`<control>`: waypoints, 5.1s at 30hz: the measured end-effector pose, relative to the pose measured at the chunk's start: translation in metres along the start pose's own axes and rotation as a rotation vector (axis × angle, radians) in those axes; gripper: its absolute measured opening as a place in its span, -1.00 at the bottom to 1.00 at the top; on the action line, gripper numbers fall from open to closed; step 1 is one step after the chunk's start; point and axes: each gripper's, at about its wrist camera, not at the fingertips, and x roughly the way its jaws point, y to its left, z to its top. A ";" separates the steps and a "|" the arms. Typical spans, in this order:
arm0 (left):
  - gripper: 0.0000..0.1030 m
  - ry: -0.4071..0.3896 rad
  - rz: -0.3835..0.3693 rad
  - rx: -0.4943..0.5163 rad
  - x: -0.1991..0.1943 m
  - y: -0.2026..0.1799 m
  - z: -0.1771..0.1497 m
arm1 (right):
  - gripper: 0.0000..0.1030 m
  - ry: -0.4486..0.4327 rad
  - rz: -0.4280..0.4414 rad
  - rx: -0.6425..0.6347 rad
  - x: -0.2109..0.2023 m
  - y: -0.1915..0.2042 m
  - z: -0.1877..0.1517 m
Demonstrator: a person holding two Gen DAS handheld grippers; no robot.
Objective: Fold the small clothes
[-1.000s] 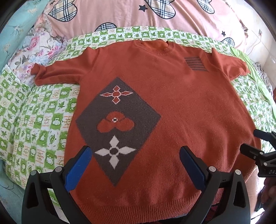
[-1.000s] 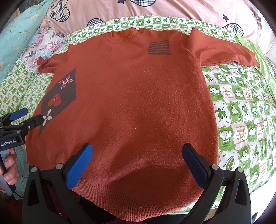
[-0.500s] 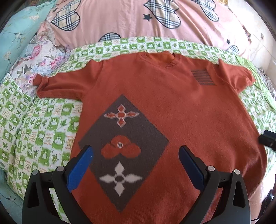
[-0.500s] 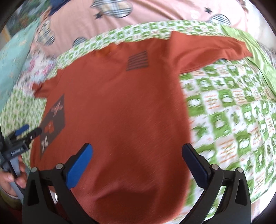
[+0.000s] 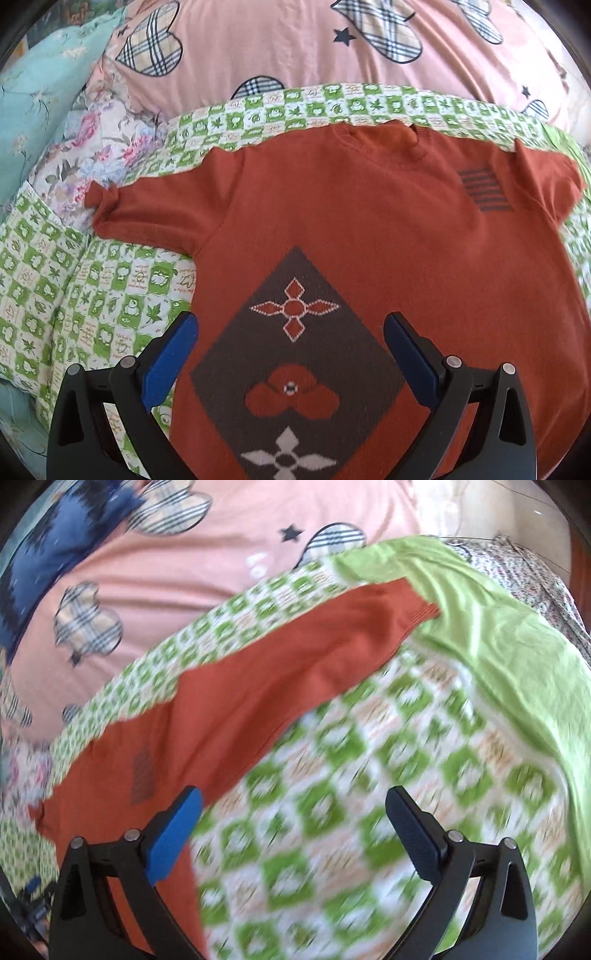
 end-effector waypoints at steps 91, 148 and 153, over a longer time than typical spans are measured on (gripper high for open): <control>-0.89 0.030 -0.334 -0.138 0.126 0.053 0.080 | -0.78 0.252 0.158 -0.108 0.145 0.178 -0.020; -0.86 -0.229 -0.083 -0.453 0.097 0.291 0.139 | -0.11 0.355 0.380 -0.227 0.067 0.263 -0.138; -0.86 -0.290 -0.286 -0.342 0.045 0.192 0.129 | -0.11 0.307 0.386 -0.200 0.052 0.252 -0.133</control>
